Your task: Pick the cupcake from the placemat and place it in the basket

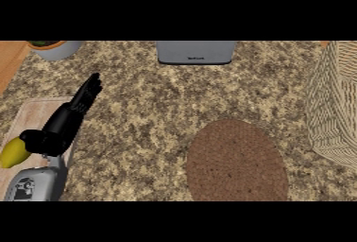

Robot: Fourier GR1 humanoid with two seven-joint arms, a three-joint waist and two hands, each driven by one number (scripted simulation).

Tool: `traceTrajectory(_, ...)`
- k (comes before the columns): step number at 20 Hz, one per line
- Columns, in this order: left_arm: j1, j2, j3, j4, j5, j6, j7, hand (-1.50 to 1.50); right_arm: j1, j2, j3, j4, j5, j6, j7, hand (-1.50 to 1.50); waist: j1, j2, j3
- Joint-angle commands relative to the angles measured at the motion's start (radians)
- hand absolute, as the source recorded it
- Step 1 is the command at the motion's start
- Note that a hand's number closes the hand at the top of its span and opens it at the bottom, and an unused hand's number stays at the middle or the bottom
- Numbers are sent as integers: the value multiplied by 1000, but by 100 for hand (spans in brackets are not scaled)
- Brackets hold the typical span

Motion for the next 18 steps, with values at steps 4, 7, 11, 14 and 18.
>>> traceTrajectory(4, 15, -14, -16, -22, -10, 6, 11, 0, -63, -29, 7, 304, 31, -153, -245, 150, 6, 1, 0)
traceTrajectory(7, 90, -19, -38, -109, -13, -2, 17, 0, -81, 1, -69, 307, -12, -254, -252, 150, 13, -1, 0)
traceTrajectory(11, 19, 28, 22, -45, 36, -43, 32, 0, -188, -93, -81, 534, -68, -233, -352, -150, 10, 1, 0)
traceTrajectory(14, 51, -9, -17, -28, -18, -7, -32, 0, -220, -145, -59, 592, -69, -220, -406, -150, 9, 2, 0)
traceTrajectory(18, 0, 37, 36, 1, 21, -40, -9, 0, -195, -153, -46, 572, -118, -184, -434, -150, 1, 0, -1)
